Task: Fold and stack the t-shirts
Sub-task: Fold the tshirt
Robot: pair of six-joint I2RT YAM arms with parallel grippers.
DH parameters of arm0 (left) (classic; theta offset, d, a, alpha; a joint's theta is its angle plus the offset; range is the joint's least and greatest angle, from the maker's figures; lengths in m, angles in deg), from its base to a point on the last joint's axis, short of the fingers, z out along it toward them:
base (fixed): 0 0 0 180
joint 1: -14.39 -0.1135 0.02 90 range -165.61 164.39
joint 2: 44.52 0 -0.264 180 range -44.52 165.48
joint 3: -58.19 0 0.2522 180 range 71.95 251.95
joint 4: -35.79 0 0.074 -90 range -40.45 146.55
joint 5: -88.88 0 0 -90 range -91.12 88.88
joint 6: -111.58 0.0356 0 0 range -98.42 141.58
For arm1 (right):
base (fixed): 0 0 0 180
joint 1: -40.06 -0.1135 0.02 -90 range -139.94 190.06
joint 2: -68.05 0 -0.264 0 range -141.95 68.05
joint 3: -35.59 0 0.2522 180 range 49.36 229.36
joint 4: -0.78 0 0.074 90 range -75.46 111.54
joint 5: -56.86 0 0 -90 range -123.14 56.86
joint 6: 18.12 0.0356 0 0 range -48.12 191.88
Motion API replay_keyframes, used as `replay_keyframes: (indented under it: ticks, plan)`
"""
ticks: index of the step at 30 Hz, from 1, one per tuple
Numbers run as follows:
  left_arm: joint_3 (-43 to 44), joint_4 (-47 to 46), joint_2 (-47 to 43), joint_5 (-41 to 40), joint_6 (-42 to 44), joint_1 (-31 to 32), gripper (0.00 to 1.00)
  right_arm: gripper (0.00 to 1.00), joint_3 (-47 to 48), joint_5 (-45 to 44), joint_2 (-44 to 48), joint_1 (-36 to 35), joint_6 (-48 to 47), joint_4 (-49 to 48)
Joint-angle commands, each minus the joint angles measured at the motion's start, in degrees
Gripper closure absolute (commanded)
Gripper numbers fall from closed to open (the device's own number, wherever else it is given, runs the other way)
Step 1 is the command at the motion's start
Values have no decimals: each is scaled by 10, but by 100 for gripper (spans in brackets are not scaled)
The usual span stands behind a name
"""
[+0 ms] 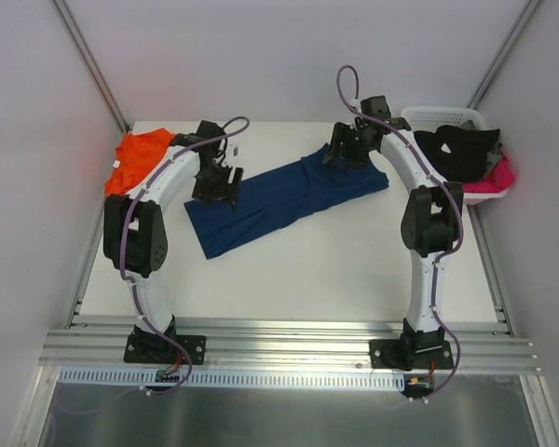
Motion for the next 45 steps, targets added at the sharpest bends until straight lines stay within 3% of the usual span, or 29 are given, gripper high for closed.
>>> replay_keyframes:
  ticks: [1,4,9,13,15,22,31,45]
  plan:
    - [-12,54,-48,28,27,-33,31,33,3,-3,17,0,-9,1]
    - [-12,117,-75,75,43,-65,46,33,7,-4,11,-2,-7,2]
    - [-28,195,-91,119,66,-74,40,33,20,-4,2,-10,-4,-1]
    - [-50,242,-80,125,99,-74,41,33,24,-2,4,-16,-2,0]
    - [-60,260,-74,124,107,-74,48,33,19,-1,6,-17,-2,-1]
    - [-116,242,-62,93,106,-74,53,33,5,-1,16,-19,-2,0]
    - [-82,211,19,69,102,-68,55,33,-3,-3,24,-22,-5,-3]
    - [-67,192,45,66,93,-45,57,33,-3,-9,26,-22,-9,-6]
